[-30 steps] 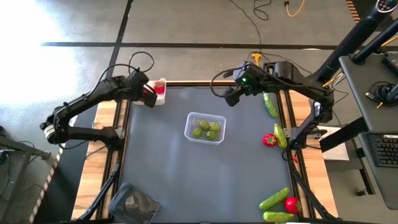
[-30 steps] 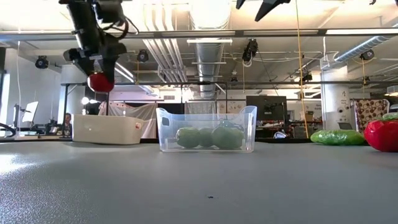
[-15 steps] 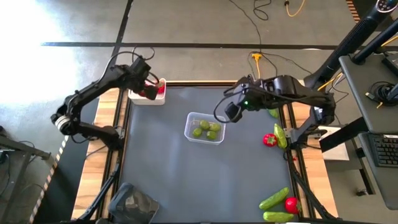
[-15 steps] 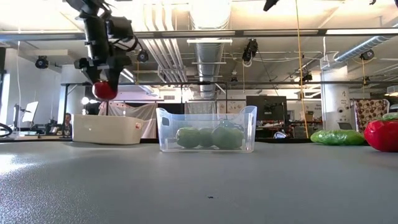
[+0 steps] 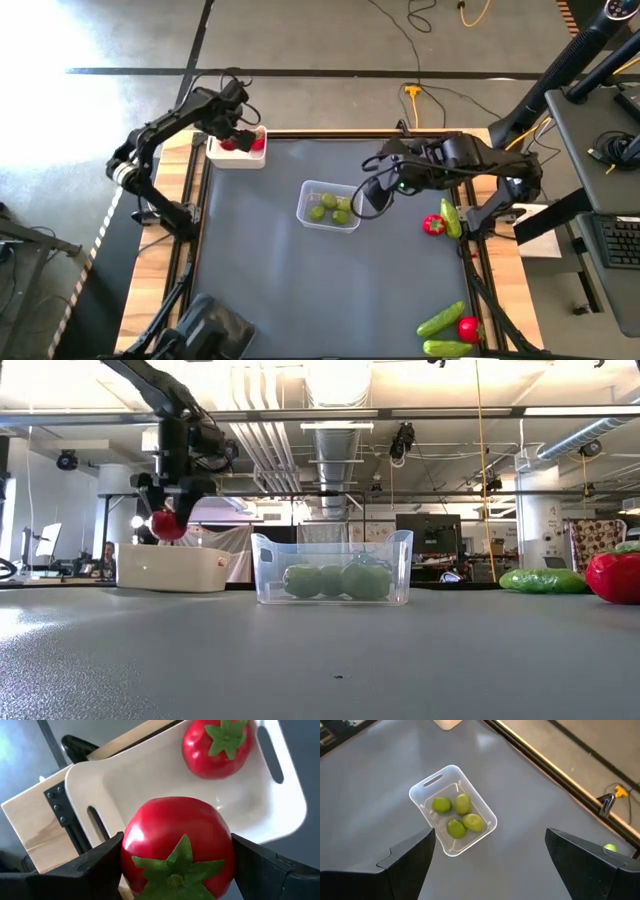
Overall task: Sort produce into baskets
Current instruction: Put the top right tomato into the white bin
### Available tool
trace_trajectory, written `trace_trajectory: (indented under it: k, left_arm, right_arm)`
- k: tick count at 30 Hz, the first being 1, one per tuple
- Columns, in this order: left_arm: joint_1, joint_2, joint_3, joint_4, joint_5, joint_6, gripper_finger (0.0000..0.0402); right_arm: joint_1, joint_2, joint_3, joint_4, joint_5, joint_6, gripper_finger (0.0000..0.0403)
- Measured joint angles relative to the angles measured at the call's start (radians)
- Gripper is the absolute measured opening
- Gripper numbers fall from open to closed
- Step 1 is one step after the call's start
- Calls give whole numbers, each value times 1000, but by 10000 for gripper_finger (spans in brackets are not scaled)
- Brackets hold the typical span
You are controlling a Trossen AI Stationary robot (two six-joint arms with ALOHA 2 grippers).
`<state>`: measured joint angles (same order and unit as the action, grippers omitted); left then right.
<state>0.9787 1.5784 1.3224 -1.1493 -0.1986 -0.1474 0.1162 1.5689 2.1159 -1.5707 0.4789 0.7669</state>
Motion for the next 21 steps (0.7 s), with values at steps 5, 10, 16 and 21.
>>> trace_trajectory:
  k: [5, 10, 16, 21]
  left_arm:
    - [25, 122, 32, -14, 14, 58, 296]
    - [61, 218, 87, -14, 31, 114, 296]
    - [117, 320, 123, -17, 53, 123, 296]
    - [124, 379, 124, 10, 70, 121, 303]
  right_arm:
    - [8, 1, -4, -1, 28, -1, 370]
    - [11, 2, -6, 0, 19, -1, 370]
    - [21, 2, -19, 0, 12, -3, 370]
    - [24, 2, -44, -1, -29, -44, 370]
